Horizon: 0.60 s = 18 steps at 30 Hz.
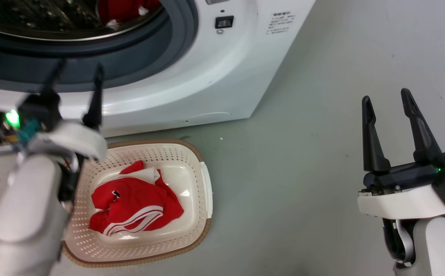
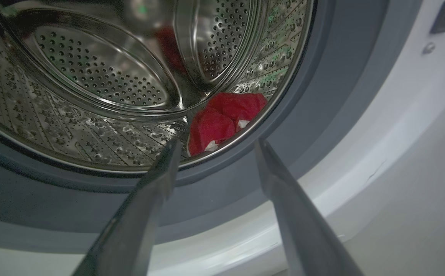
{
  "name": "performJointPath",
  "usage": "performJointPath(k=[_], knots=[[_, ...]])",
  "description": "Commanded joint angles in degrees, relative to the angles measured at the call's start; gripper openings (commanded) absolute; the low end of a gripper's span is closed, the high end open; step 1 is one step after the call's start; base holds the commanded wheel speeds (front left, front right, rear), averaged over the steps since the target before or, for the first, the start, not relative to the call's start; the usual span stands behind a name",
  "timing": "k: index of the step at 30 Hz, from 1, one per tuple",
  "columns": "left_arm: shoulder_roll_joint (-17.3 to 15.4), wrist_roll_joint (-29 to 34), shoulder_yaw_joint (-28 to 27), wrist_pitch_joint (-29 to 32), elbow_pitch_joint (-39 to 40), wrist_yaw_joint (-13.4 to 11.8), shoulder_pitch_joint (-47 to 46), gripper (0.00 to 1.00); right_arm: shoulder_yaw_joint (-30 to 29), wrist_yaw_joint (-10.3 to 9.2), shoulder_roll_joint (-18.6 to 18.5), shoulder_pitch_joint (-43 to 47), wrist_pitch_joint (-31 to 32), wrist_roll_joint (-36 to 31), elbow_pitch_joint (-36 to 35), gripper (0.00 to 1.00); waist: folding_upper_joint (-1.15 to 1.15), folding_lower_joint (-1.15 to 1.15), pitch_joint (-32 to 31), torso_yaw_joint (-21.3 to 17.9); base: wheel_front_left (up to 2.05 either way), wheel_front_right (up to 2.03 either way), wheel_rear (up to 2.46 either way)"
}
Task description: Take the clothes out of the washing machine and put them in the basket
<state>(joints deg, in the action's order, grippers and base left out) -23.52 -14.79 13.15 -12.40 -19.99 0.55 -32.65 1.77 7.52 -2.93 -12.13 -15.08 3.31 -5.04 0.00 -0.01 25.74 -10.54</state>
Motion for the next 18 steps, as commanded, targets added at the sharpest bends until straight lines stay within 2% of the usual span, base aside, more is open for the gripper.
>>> performJointPath(k=[1, 8, 18], knots=[[-0.5, 0.0, 0.0, 0.7, 0.0, 0.5, -1.7, 1.0, 0.1, -0.06, 0.1, -0.8, -0.1, 0.3, -0.2, 1.0, 0.0, 0.01, 1.5, -1.3, 0.0, 0.0, 0.0], [-4.9, -3.0, 0.2, 13.1, -2.6, 5.1, -17.4, 1.0, 1.0, -0.06, 0.1, -2.8, -0.1, 2.5, -0.9, 1.0, 0.0, 0.01, 7.5, -5.2, 0.0, 0.0, 0.0], [-9.9, -8.2, 3.1, 33.9, -13.9, 6.8, -40.0, 1.0, 5.7, -0.06, 0.1, -5.1, -0.1, 6.6, -2.2, 1.0, 0.0, 0.01, 15.8, -10.9, 0.0, 0.0, 0.0]])
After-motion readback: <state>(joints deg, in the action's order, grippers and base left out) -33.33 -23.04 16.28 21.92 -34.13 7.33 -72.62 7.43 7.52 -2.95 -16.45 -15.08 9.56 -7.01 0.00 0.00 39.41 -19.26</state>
